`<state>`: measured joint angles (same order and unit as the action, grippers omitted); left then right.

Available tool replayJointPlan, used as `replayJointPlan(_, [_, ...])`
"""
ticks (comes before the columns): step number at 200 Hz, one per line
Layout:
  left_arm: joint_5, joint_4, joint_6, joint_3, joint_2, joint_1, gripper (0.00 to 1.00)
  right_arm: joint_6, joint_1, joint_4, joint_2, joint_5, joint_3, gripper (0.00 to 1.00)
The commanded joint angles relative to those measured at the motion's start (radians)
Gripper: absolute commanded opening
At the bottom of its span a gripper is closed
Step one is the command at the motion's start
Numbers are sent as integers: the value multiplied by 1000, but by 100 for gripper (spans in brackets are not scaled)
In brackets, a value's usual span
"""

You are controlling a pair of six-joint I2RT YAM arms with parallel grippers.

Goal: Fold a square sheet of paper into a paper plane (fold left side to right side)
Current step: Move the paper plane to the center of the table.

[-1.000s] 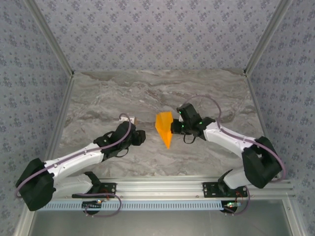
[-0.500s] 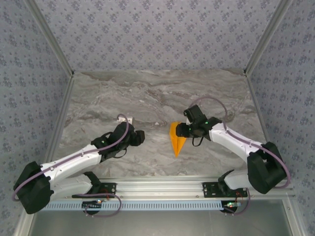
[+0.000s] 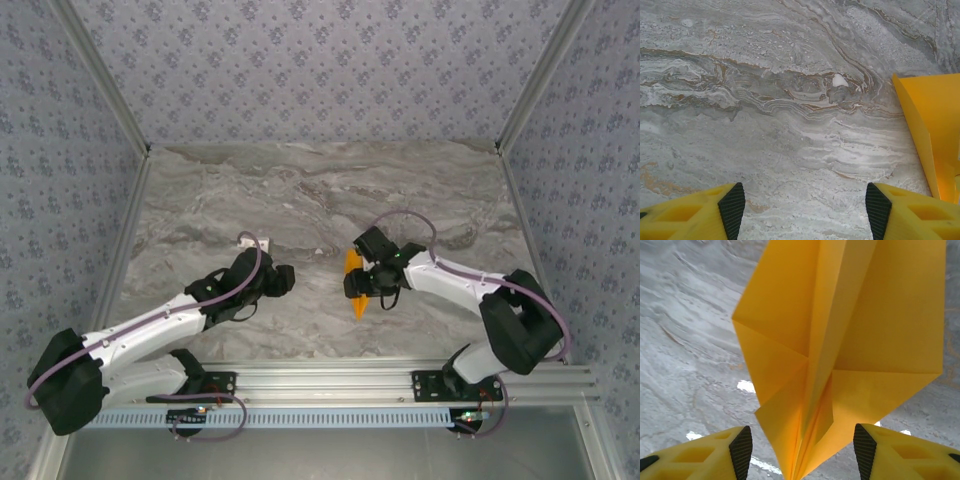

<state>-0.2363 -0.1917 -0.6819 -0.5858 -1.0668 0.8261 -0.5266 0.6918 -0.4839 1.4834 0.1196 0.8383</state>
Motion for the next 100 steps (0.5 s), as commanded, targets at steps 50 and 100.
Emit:
replayJointPlan(50, [-12, -6, 5, 3, 5, -3, 68, -5, 22, -28, 78, -36, 53, 45])
replayJointPlan(100, [-12, -9, 6, 0, 5, -4, 68, 5, 49, -39, 136, -83, 85, 28])
